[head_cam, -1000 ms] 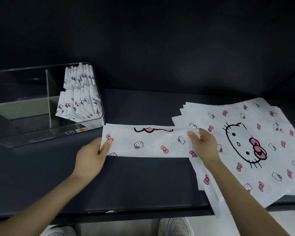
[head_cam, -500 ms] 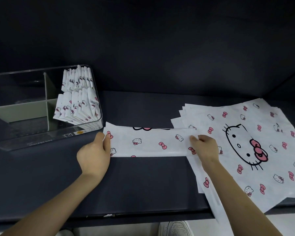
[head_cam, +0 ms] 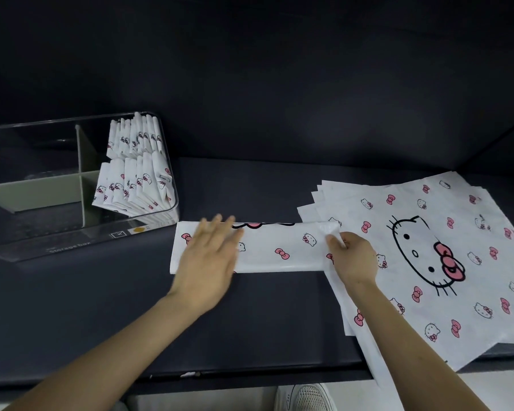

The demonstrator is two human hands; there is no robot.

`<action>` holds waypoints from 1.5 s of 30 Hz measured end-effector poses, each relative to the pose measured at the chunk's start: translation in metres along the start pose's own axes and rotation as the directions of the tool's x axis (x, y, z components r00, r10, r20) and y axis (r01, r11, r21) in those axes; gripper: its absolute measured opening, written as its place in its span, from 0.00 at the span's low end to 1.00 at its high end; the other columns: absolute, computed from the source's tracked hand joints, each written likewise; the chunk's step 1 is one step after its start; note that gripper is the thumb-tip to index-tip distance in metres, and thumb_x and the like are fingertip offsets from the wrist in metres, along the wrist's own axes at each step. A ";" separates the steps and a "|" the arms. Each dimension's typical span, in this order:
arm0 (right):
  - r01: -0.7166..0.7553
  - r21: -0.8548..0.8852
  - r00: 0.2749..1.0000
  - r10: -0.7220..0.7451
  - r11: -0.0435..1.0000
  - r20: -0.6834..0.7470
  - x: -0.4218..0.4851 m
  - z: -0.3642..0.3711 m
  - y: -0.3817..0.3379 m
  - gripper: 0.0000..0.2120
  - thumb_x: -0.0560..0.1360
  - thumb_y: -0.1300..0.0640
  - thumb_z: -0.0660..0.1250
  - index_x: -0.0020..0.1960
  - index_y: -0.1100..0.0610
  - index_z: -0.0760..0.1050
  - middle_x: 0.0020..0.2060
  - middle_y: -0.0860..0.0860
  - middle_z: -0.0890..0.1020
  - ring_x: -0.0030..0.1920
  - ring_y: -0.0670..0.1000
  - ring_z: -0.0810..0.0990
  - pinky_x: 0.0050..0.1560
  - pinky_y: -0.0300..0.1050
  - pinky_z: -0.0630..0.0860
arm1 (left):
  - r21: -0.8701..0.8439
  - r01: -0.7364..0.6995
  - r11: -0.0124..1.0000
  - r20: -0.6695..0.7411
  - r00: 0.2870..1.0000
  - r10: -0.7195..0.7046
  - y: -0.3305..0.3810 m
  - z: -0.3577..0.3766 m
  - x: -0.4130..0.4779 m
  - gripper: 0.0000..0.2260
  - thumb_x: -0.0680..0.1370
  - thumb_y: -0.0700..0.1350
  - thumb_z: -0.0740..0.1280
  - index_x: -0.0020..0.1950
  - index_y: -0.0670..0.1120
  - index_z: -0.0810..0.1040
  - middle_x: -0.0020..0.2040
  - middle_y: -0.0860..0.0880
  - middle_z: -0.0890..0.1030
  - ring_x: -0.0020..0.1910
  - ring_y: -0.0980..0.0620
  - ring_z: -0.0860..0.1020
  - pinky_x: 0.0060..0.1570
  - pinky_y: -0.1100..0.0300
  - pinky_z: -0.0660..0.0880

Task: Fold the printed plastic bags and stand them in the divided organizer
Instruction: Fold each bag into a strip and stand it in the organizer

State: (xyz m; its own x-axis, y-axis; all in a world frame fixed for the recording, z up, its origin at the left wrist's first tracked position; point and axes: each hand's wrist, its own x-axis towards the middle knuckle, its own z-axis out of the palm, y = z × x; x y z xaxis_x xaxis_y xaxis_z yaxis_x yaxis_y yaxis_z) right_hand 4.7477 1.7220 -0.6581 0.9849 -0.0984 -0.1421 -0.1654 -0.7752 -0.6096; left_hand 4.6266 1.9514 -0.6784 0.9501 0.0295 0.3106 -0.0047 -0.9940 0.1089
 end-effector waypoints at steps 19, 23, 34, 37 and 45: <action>0.701 -0.464 0.714 -0.536 0.542 0.452 -0.040 0.050 -0.019 0.34 0.80 0.40 0.30 0.75 0.49 0.62 0.75 0.53 0.61 0.76 0.56 0.58 0.72 0.60 0.43 | -0.006 0.153 0.988 0.340 0.930 -0.142 0.014 0.013 0.006 0.37 0.72 0.69 0.37 0.78 0.54 0.47 0.79 0.53 0.45 0.77 0.52 0.40 0.72 0.45 0.33; 0.599 -0.545 0.800 -0.455 0.586 0.390 -0.024 0.028 0.000 0.39 0.70 0.35 0.20 0.78 0.44 0.41 0.78 0.47 0.43 0.77 0.49 0.39 0.72 0.58 0.30 | -0.001 0.153 0.988 0.331 0.932 -0.144 0.013 0.011 0.006 0.36 0.73 0.69 0.37 0.78 0.54 0.48 0.79 0.51 0.47 0.78 0.51 0.41 0.72 0.46 0.32; 0.467 -0.614 0.884 -0.316 0.636 0.345 -0.013 0.002 0.022 0.46 0.63 0.37 0.11 0.77 0.48 0.35 0.78 0.46 0.41 0.77 0.49 0.39 0.74 0.60 0.36 | -0.012 0.139 0.990 0.312 0.941 -0.129 0.012 0.013 0.005 0.35 0.75 0.68 0.40 0.78 0.53 0.53 0.79 0.50 0.51 0.78 0.49 0.46 0.72 0.45 0.35; 0.422 -0.520 0.906 -0.352 0.743 0.233 -0.009 -0.008 0.018 0.37 0.75 0.39 0.30 0.78 0.55 0.49 0.77 0.54 0.55 0.77 0.57 0.53 0.73 0.61 0.47 | -0.002 0.122 0.993 0.318 0.941 -0.115 0.011 0.014 0.005 0.34 0.77 0.68 0.42 0.77 0.52 0.58 0.78 0.49 0.56 0.78 0.48 0.51 0.72 0.44 0.40; 0.323 -0.271 0.865 -0.167 0.907 0.473 0.019 -0.036 -0.009 0.23 0.69 0.56 0.72 0.63 0.50 0.73 0.54 0.47 0.77 0.58 0.50 0.74 0.55 0.43 0.71 | -0.077 -0.051 0.996 0.353 0.933 0.075 0.000 0.009 0.010 0.39 0.72 0.72 0.29 0.77 0.55 0.46 0.78 0.52 0.46 0.76 0.53 0.40 0.73 0.45 0.36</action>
State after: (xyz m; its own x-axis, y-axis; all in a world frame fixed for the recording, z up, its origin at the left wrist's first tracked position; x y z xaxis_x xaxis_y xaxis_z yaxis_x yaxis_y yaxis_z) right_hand 4.7700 1.7039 -0.6272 0.8559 0.3392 -0.3903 0.1818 -0.9040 -0.3869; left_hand 4.6393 1.9508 -0.6841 0.9959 -0.0837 -0.0354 -0.0768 -0.9833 0.1652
